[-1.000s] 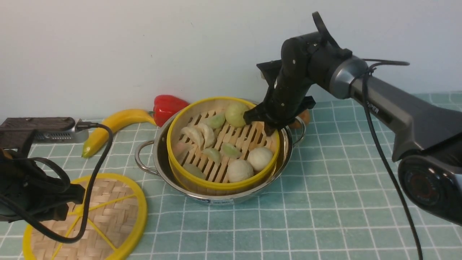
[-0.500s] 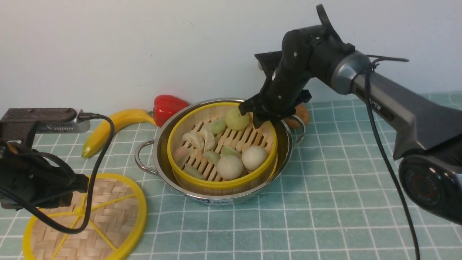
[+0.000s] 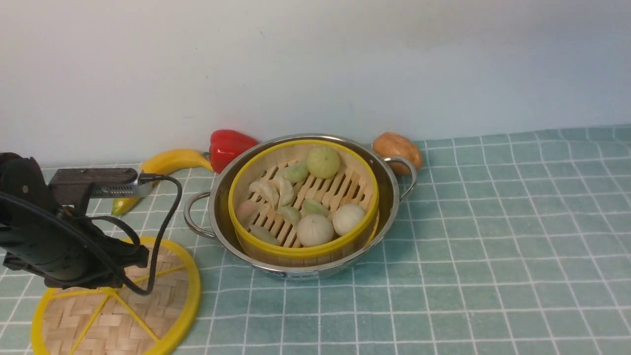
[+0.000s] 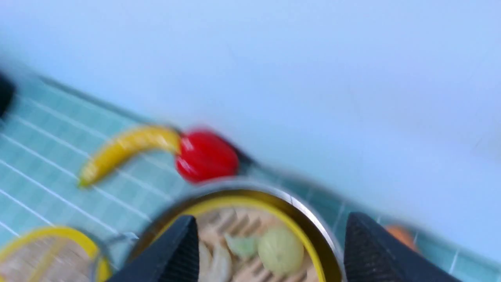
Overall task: Place the steamer in the pot on the blue tablecloth, and put the lid on the steamer.
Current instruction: 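Place the bamboo steamer basket of food into the steel pot with the right gripper, then grasp the bamboo steamer lid lying on the table by its centre knob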
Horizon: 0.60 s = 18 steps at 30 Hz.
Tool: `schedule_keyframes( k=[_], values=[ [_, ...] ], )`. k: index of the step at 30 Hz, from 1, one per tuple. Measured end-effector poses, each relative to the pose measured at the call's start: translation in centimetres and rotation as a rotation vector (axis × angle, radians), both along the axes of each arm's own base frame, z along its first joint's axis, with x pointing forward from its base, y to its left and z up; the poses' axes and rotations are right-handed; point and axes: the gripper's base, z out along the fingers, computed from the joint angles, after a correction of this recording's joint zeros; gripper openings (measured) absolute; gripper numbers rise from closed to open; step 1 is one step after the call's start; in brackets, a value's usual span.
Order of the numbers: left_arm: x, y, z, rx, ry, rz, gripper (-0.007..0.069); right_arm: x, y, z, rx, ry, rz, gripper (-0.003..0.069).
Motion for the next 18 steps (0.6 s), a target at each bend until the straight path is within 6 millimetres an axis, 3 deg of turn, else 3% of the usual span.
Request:
schedule_keyframes(
  k=[1,4,8,13,18],
  values=[
    [0.1,0.0,-0.2,0.001,0.003,0.001,0.0243,-0.7,-0.3,0.9,0.008,-0.020,0.001,0.0484],
    [0.4,0.3,-1.0,0.022,0.018,0.021,0.0243,-6.6,-3.2,7.0,0.058,-0.182,0.014,0.0484],
    [0.5,0.8,-1.2,0.072,0.021,0.061,0.0243,-13.0,-6.4,11.5,0.107,-0.318,0.017,0.0484],
    [0.6,1.0,-1.2,0.082,0.012,0.095,0.0243,-16.8,-8.3,11.9,0.101,-0.322,0.014,0.0484],
    [1.2,0.9,-2.0,0.074,-0.001,0.092,0.0243,-17.2,-8.8,9.6,0.039,-0.242,-0.001,0.0472]
  ],
)
